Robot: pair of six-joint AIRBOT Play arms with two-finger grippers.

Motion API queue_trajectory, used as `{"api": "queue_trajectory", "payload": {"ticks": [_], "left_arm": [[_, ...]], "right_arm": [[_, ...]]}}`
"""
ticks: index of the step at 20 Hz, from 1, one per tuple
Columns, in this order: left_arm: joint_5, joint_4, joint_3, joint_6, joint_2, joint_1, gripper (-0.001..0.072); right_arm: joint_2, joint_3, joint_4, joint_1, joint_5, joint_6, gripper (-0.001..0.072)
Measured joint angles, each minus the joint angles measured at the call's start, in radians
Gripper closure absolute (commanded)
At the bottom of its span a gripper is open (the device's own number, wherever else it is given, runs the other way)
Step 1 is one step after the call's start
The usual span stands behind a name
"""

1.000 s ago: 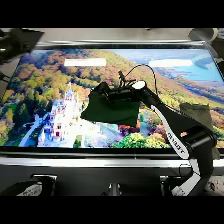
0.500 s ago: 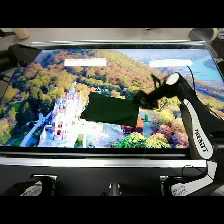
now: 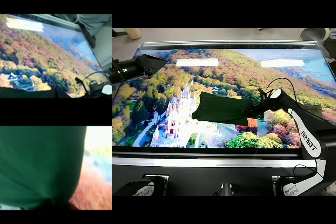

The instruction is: Fold the shirts.

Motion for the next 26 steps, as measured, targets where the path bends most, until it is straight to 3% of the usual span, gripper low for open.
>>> {"api": "queue_trajectory", "payload": {"ticks": [6, 11, 17, 26], "left_arm": [[0.002, 0.001, -0.002, -0.001, 0.001, -0.011, 0.0674], [0.003, 0.004, -0.002, -0.001, 0.001, -0.012, 0.0674], [0.003, 0.004, -0.003, -0.001, 0.001, -0.012, 0.0673], [0.003, 0.005, -0.003, 0.018, 0.0, -0.012, 0.0674]], "right_arm": [[0.075, 0.21, 0.045, -0.163, 0.089, -0.072, 0.0686], [0.164, 0.381, -0.043, -0.488, 0.247, -0.002, 0.0687], [0.256, 0.43, -0.073, -0.822, 0.364, 0.068, 0.0687], [0.335, 0.438, -0.097, -0.992, 0.552, 0.186, 0.0687]]}}
